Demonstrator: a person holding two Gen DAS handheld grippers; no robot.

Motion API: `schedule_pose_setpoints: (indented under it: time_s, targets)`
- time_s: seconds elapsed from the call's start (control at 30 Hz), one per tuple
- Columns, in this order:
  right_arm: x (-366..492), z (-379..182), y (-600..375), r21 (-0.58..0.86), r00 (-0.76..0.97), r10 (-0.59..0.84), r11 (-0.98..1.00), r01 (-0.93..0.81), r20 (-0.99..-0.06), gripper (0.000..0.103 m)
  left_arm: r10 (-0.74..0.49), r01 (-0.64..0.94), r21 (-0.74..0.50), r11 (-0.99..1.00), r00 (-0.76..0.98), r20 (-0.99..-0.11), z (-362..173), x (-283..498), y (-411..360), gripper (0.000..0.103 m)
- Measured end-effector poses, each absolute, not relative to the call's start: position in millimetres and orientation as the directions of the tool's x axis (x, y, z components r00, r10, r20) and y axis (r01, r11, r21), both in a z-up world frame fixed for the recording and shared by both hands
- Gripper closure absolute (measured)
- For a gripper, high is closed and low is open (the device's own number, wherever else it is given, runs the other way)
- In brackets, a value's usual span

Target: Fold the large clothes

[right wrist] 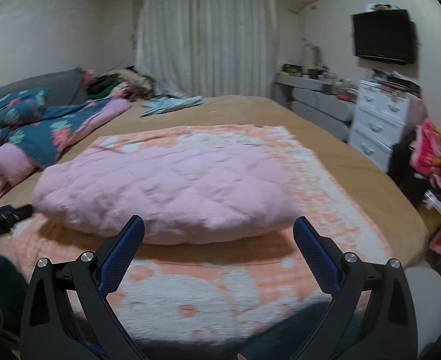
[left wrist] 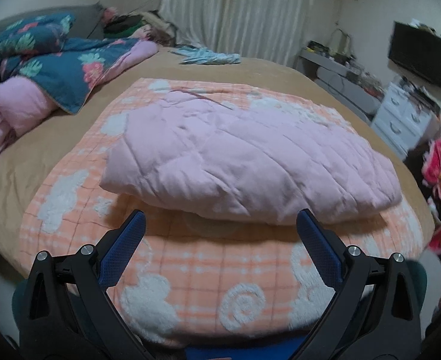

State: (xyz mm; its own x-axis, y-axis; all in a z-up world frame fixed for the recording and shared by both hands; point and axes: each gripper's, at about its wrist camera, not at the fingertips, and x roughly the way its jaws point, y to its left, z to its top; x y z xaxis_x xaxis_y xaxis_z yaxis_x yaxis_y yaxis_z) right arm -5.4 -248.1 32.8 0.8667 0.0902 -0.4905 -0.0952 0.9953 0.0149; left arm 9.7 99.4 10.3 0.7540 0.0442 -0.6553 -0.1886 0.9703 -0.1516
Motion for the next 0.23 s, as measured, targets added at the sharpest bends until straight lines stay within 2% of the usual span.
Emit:
schedule_pose_setpoints:
  time_s: [0.1,0.2,0.23]
  targets:
    - [8.3,21.3,-320.6,0.075,0.856,-0.034,0.994,0.085,-0.516,0.004,0.106,-0.281,-0.157,0.947,0.733,-0.672,10.4,37.3,155.3,0.009]
    - [23.4,-9.6,-424.2,0.073,0.762,-0.267,0.922,0.380,-0.589,0.004,0.206,-0.411,-0.147,0.900,0.695,-0.688,8.0,64.8,232.6,0.009]
    - [28.4,-27.8,-469.6,0.037,0.676,-0.369,0.862,0.505,-0.638,0.004,0.260,-0.462,-0.124,0.878,0.679,-0.686,6.1,73.8,263.1,0.009]
